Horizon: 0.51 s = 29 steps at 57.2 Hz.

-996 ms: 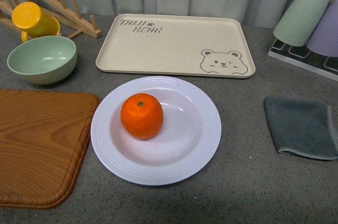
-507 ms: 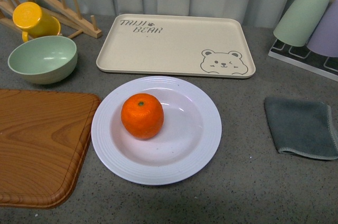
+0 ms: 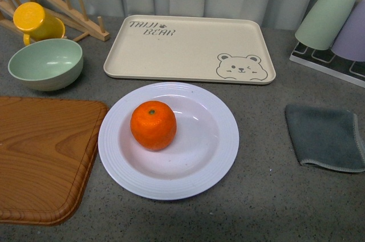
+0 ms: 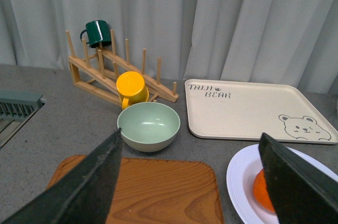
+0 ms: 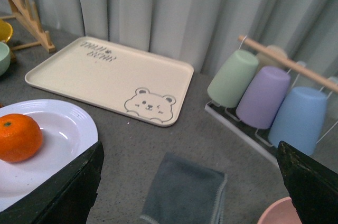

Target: Place orange and plate with both arms

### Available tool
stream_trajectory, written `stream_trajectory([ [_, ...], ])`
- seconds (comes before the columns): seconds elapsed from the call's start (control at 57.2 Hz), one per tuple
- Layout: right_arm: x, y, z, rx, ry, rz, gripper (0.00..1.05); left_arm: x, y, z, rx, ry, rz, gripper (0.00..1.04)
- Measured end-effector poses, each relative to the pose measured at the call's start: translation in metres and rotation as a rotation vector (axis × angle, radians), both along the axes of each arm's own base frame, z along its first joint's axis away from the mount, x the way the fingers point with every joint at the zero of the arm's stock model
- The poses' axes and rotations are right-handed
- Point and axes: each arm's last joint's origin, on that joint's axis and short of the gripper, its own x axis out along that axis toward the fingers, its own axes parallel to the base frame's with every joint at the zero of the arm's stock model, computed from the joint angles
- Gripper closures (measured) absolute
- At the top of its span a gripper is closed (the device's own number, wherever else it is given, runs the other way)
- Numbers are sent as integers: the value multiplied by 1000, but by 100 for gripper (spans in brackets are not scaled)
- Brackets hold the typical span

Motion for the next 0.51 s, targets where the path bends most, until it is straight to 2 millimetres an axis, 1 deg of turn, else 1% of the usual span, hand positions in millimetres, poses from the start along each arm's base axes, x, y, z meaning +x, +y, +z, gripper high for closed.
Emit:
stream_trajectory([
  [0.017, 3, 1, 0, 1, 12, 3, 9, 0, 0, 0, 0, 0, 0, 23],
  [0.052, 22, 5, -5, 20, 104, 6, 9, 0, 0, 0, 0, 0, 0, 12],
  [0.087, 38, 9, -14, 40, 195, 7, 9, 0, 0, 0, 1, 0, 0, 5],
  [0.14, 57, 14, -27, 76, 320, 10, 9, 0, 0, 0, 3, 0, 0, 7],
  [0.175, 70, 18, -36, 101, 402, 14, 9, 0, 0, 0, 3, 0, 0, 7],
  [0.262, 87, 25, -50, 162, 520, 31, 9, 0, 0, 0, 3, 0, 0, 7],
  [0.384, 106, 35, -66, 263, 659, 46, 9, 0, 0, 0, 3, 0, 0, 7],
  [0.507, 128, 48, -84, 400, 818, 43, 9, 0, 0, 0, 3, 0, 0, 7],
])
